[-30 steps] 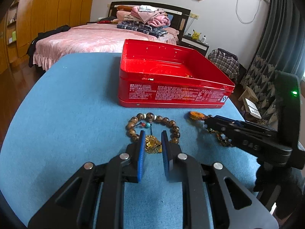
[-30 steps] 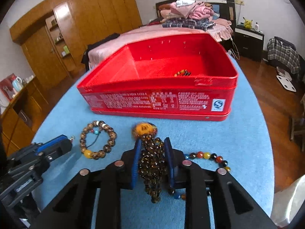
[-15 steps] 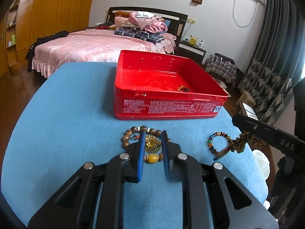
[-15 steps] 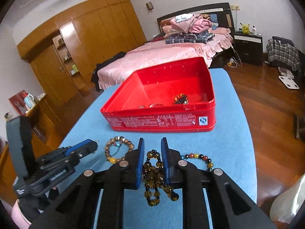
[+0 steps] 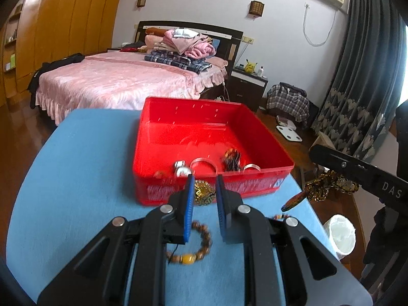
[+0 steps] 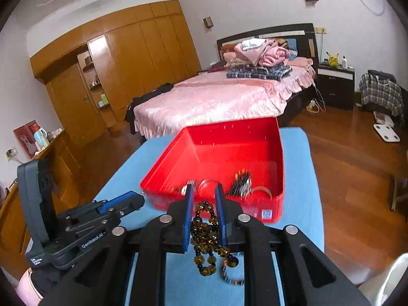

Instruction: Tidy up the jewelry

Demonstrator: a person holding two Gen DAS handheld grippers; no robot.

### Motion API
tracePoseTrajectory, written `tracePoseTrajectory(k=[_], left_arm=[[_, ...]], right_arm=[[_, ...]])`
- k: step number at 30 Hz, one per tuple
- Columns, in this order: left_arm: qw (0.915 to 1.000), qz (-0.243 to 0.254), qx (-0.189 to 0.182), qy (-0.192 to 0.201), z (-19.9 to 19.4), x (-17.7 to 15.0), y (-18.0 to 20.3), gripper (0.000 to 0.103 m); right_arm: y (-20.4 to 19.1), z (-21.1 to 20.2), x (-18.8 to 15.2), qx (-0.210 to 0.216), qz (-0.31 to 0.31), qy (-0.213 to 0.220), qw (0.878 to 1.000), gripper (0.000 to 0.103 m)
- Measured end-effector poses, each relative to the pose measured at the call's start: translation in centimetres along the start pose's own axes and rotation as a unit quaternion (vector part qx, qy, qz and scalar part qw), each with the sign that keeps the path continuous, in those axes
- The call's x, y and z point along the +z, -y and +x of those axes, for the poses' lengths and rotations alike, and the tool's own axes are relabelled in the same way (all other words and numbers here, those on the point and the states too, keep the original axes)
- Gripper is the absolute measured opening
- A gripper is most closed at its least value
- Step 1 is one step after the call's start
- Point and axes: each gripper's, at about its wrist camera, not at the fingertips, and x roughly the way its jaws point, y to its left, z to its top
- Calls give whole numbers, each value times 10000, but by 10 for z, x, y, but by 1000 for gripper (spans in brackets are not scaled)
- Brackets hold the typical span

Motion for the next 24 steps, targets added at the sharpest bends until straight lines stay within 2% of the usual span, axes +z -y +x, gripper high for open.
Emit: tracePoseTrajectory(k=[12,22,24], left_arm=[[9997,146,-52,167,44,51,6,15],[9999,87,68,-50,79,57,-8,16],[9998,60,86,-162,84,56,-12,17]], right_arm=[[18,49,40,-66,12,133,9999,17],[34,92,39,-215,93,-66,9997,17],[36,96,37,-312,147,-107,9993,20]])
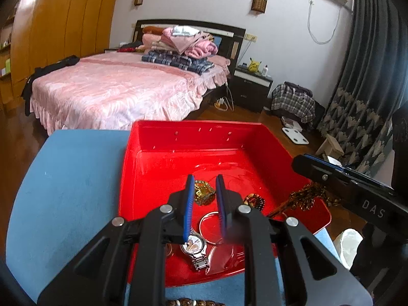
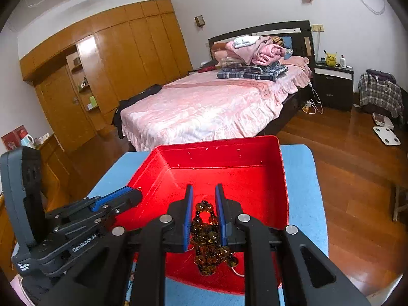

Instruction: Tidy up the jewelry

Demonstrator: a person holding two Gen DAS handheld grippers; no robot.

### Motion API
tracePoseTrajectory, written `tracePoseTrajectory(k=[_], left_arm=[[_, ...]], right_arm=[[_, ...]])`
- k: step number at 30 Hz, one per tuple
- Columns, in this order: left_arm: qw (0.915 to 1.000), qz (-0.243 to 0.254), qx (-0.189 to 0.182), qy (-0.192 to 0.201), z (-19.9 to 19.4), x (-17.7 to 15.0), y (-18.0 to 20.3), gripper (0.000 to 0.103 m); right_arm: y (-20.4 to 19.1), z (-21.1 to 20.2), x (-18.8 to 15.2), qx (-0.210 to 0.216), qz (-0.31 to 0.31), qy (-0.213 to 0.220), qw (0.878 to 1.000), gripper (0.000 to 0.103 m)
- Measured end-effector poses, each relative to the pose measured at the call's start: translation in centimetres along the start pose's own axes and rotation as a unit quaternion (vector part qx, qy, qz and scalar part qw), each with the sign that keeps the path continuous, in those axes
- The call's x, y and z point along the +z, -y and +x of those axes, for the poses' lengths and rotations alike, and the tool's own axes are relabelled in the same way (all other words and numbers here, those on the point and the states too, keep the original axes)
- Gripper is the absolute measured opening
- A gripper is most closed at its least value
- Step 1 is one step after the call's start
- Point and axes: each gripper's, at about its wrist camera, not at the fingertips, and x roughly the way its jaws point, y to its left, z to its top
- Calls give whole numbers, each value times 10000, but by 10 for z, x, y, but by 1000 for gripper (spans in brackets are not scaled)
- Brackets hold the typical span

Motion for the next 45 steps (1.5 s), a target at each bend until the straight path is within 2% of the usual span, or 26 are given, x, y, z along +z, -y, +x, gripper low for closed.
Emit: tracePoseTrajectory(k=[1,3,4,7,8,9,10,12,18,22,26,35,39,45], left_arm=[[10000,-36,24,-41,1,-1,-1,22],[9999,-101,44,-31,-1,-1,-6,39],[9999,-147,63,4,-4,-2,-8,43],[9998,-176,99,25,-13,-4,-12,49],[9998,-182,126,30,-16,-4,-11,51],[9997,-183,170,65,-22,-6,-11,53],[9996,-172,188,94,-26,-6,-10,57],[9996,-137,222,147,-36,-9,-9,65],[9990,-36,398,214,-66,-27,-3,75],[9985,58,505,208,-78,-45,3,80],[9987,129,502,34,-80,-66,8,80],[9980,-12,488,-397,-65,-101,9,80],[9976,21,459,-511,-61,-110,13,79],[9969,39,384,-684,-52,-116,17,61]], right_arm=[[0,1,1,-30,20,7,10000,22],[1,-4,1,-105,69,96,9999,45],[2,-8,1,-144,79,144,9998,49],[1,-16,-1,-226,80,166,9996,57],[1,-20,-3,-289,107,183,9994,72],[0,-27,-6,-336,141,249,9990,79],[-1,-31,-8,-339,147,285,9989,79],[-2,-38,-12,-426,182,296,9985,88],[-6,-56,-38,-723,265,151,9969,94],[-8,-65,-59,-896,305,48,9955,94],[-9,-76,-81,-1370,309,109,9900,97],[-2,-88,-103,-1457,349,-26,9887,97],[6,-88,-109,-1313,554,-65,9898,97],[13,-89,-119,-1395,659,-213,9878,97]])
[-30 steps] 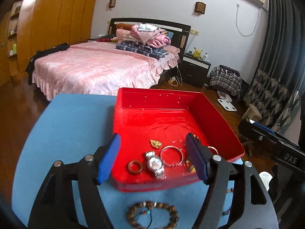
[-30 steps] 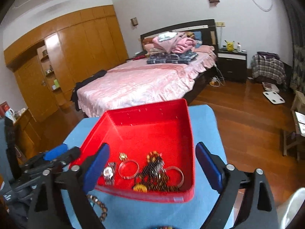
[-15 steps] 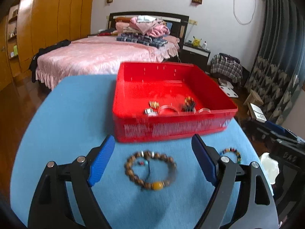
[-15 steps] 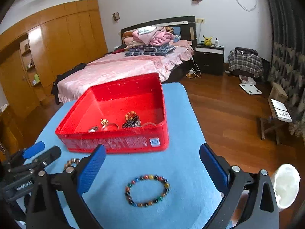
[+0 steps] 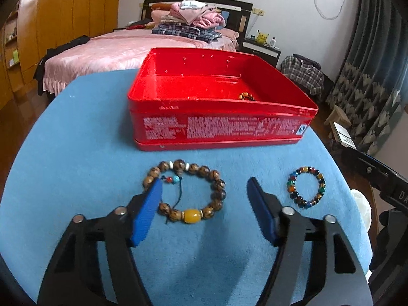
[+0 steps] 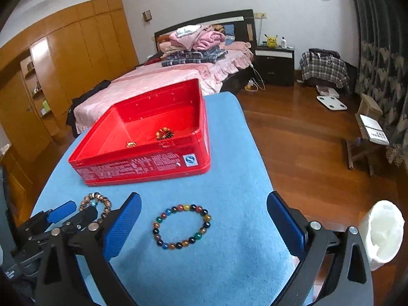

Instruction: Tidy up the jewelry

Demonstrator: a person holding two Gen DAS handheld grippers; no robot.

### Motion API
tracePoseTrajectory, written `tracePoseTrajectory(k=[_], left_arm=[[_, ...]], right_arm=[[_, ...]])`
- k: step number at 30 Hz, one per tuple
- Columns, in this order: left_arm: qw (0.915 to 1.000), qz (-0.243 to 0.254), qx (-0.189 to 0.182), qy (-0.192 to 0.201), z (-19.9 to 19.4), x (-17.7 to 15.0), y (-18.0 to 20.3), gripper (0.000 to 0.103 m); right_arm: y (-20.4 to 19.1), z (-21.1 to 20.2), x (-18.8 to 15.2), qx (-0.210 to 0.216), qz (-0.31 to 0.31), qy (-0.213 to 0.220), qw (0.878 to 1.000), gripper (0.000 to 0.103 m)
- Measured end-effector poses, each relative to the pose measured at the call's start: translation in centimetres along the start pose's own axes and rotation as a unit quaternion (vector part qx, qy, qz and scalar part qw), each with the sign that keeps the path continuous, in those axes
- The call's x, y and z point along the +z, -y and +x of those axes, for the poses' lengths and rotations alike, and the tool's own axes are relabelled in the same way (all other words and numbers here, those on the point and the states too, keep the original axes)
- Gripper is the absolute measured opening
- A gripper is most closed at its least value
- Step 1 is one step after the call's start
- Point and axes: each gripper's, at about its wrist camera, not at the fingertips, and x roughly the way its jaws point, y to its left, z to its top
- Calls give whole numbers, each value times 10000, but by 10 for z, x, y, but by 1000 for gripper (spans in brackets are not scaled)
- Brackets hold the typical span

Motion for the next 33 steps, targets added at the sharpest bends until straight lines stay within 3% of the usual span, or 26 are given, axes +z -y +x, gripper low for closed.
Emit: tracePoseTrajectory(k=[5,7,11,13,19,24,27,33], left_arm=[[10000,32,-27,-69,6,-3,6,58],[9999,59,-75,-133,9,-4,8,47],[9995,61,-145,-270,16,-6,12,43],[9993,53,-195,-315,18,-7,12,35],[9989,24,-158,-451,24,-9,16,33],[9989,11,-100,-466,25,-9,16,32],[9989,-37,-55,-472,26,-8,14,12],[9989,-67,-93,-458,25,-8,13,10]], right_arm=[[4,3,-3,-76,-25,-90,9999,97],[3,4,-4,-126,-133,-127,9998,97],[2,4,-6,-158,-261,-97,9995,97],[2,4,-7,-106,-267,-100,9995,96],[3,5,-9,-92,-281,-123,9995,95],[8,11,-11,-32,-250,-303,9992,80],[11,19,-15,46,-259,-500,9984,64],[10,26,-20,96,-316,-689,9971,53]])
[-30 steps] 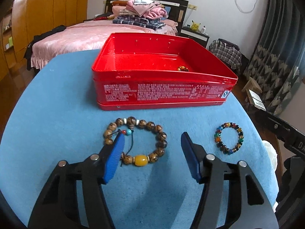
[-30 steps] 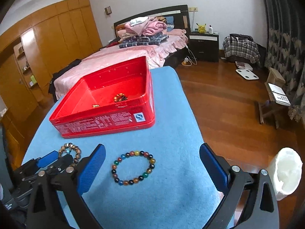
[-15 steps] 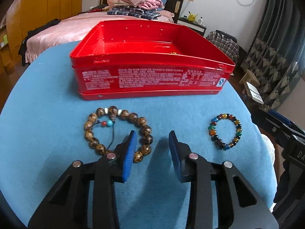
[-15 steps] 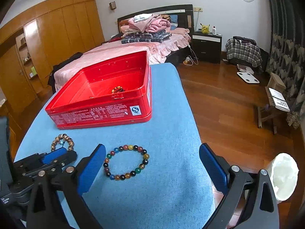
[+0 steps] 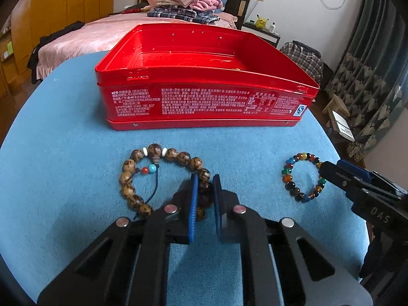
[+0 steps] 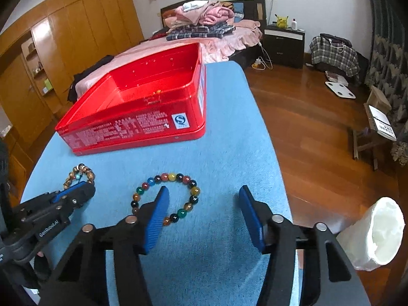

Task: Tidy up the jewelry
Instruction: 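Grasp the multicolour bead bracelet with the right tool while the left tool holds the wooden bracelet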

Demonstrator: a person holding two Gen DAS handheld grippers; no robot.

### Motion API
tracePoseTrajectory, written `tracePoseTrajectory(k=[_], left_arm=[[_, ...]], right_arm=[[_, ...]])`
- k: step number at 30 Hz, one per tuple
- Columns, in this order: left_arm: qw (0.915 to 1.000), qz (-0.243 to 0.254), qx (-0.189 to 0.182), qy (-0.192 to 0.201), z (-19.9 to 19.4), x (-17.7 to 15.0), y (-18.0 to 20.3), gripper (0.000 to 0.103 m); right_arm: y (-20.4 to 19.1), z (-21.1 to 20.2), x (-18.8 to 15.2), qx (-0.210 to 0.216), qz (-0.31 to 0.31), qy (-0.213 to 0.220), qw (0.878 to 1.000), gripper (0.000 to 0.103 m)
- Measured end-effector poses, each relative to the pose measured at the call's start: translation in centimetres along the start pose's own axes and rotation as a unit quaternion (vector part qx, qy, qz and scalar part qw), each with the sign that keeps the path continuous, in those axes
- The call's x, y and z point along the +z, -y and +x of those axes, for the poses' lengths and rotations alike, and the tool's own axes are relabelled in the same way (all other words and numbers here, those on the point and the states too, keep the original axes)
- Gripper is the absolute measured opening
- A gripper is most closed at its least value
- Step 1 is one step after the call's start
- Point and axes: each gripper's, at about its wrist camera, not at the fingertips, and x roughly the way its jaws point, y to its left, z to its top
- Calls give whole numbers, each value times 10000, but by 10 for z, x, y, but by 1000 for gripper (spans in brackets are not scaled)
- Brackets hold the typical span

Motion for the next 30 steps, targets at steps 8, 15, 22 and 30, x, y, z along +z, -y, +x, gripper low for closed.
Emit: tracePoseTrajectory(k=[8,15,22,30], left_arm=[[10000,-20,-20,29,-1,0,0,10],[10000,-31,-33,39,-3,-2,1,10],[10000,-67,-55,43,-5,-4,0,10],[9998,-122,-104,116,-16,-5,-2,10]], right_arm=[[0,4,2,-10,-135,-47,9999,42],[-11,7,1,94,-415,-95,9990,24],[-16,6,0,243,-477,-165,9984,9],[-21,-12,1,505,-459,-70,9976,8]])
